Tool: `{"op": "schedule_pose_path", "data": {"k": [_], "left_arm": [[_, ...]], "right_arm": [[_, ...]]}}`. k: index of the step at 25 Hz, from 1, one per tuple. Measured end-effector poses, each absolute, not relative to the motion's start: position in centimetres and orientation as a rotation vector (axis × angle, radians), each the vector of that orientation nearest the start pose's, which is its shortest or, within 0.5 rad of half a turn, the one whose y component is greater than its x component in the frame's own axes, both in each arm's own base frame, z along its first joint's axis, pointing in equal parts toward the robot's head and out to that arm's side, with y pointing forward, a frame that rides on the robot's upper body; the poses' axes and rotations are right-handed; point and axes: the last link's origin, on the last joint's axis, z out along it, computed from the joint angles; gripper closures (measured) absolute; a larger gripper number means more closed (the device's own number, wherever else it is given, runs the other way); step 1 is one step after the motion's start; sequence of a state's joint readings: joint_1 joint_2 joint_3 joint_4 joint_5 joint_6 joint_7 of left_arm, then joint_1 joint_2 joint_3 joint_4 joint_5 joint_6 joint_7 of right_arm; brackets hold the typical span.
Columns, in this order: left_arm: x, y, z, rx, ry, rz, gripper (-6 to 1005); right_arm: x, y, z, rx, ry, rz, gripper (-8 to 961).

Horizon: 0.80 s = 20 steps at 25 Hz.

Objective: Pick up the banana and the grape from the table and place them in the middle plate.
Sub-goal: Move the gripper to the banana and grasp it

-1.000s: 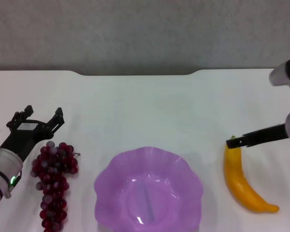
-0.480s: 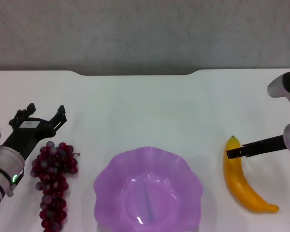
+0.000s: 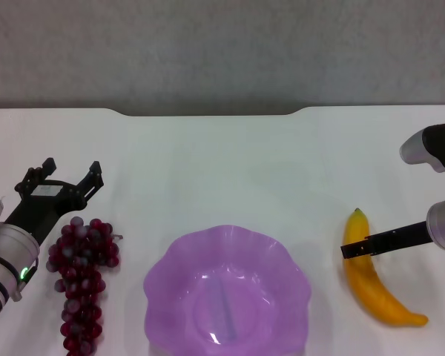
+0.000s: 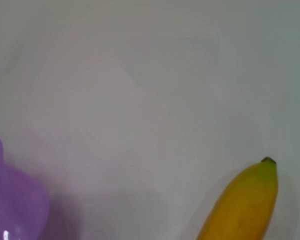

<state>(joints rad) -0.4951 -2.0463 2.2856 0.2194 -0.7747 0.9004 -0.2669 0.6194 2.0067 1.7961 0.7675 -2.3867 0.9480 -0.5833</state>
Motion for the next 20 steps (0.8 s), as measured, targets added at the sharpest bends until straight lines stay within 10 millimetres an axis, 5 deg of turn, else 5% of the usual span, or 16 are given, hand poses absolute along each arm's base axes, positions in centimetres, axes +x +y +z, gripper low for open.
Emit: {"op": "schedule_pose_path", "data": {"k": [20], "left_arm": [[-32.5,35.8,-3.4,-1.726,-0.725,-0.628,122]], "right_arm": [[28.7,39.6,-4.8,-2.265,1.202,-0.262,69]]}}
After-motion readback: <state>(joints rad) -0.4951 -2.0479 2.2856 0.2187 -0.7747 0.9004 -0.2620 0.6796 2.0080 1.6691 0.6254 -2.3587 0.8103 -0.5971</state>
